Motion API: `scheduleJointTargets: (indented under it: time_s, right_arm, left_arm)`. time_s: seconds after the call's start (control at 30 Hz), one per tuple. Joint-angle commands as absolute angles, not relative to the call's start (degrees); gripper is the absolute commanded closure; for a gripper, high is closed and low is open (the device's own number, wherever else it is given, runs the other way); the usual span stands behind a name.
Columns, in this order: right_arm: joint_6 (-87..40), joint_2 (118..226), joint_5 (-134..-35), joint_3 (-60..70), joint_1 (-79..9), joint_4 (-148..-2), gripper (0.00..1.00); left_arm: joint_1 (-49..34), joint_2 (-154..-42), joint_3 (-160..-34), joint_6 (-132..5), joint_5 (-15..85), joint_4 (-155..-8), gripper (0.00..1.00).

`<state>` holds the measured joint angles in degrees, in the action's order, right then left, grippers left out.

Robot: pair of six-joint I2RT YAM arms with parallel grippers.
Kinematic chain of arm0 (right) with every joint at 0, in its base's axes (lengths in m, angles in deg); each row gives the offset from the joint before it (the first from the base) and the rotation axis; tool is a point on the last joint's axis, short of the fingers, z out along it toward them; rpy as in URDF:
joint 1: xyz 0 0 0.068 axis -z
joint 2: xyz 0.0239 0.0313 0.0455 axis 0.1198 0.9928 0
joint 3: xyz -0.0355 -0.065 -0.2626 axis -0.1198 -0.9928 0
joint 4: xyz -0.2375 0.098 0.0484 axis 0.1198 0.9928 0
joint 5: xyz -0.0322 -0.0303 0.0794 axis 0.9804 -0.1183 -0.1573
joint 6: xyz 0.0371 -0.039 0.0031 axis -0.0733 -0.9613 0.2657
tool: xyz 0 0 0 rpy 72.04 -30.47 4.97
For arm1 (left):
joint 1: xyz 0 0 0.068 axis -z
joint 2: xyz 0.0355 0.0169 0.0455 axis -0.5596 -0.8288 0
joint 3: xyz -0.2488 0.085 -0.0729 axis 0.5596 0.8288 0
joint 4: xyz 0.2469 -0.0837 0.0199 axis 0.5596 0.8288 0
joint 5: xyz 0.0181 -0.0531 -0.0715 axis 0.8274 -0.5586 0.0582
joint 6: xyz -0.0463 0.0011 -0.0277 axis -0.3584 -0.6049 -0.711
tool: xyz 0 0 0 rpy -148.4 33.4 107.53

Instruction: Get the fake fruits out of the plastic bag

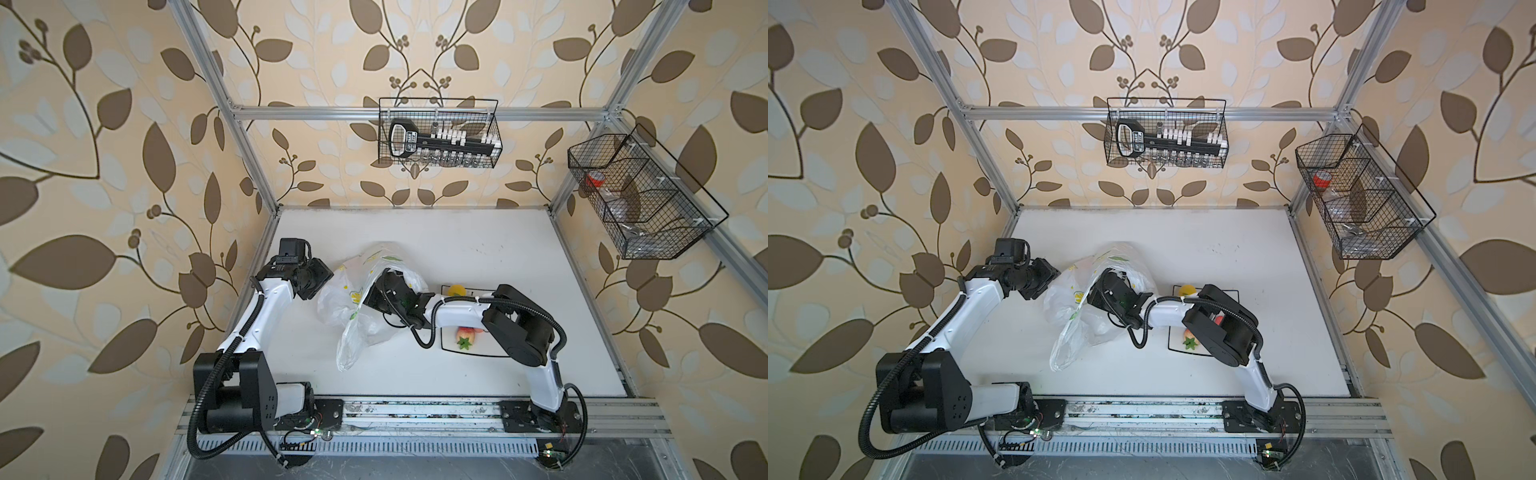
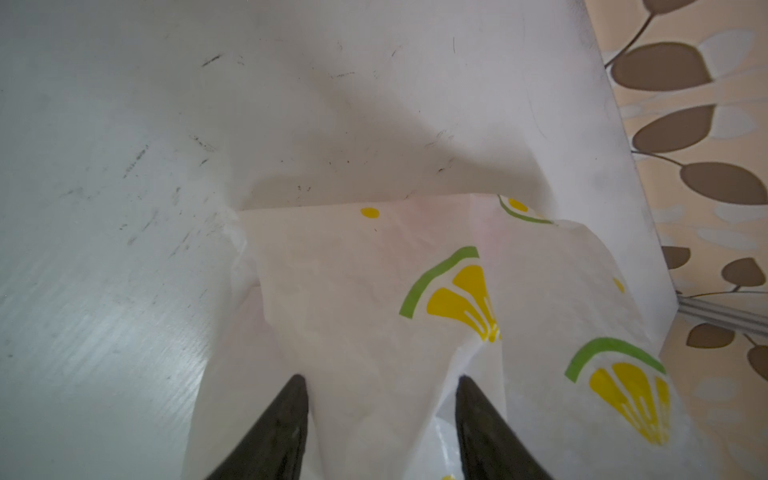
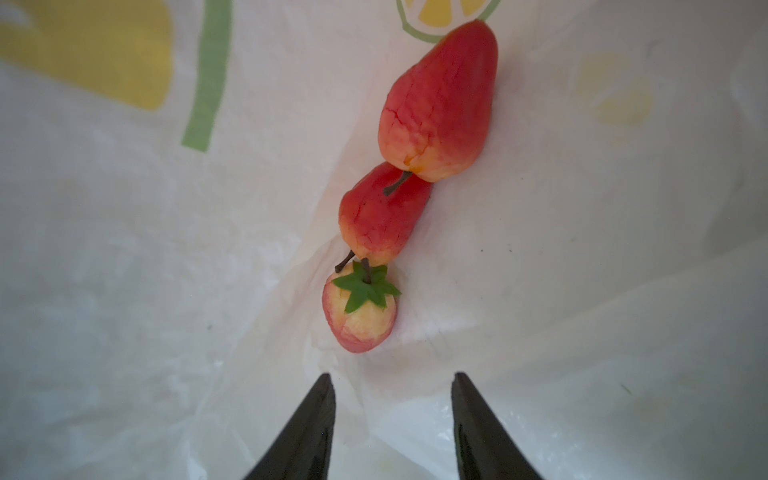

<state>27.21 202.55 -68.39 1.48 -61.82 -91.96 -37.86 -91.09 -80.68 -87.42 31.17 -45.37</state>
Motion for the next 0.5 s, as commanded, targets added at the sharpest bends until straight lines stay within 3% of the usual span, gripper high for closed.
scheduleJointTargets:
  time_s: [0.0,0.47]
  right_arm:
    - [28.15,202.14,-66.84,0.47,-61.72,-90.69,0.53]
    - [26.59,201.06,-65.56,0.42,-61.62,-89.97,0.53]
  left_arm:
    - [-38.36,-92.02,-82.43,-86.65,29.07,-47.61,0.57]
    - [-38.39,-94.34,-81.65,-86.04,25.08,-49.82,0.91]
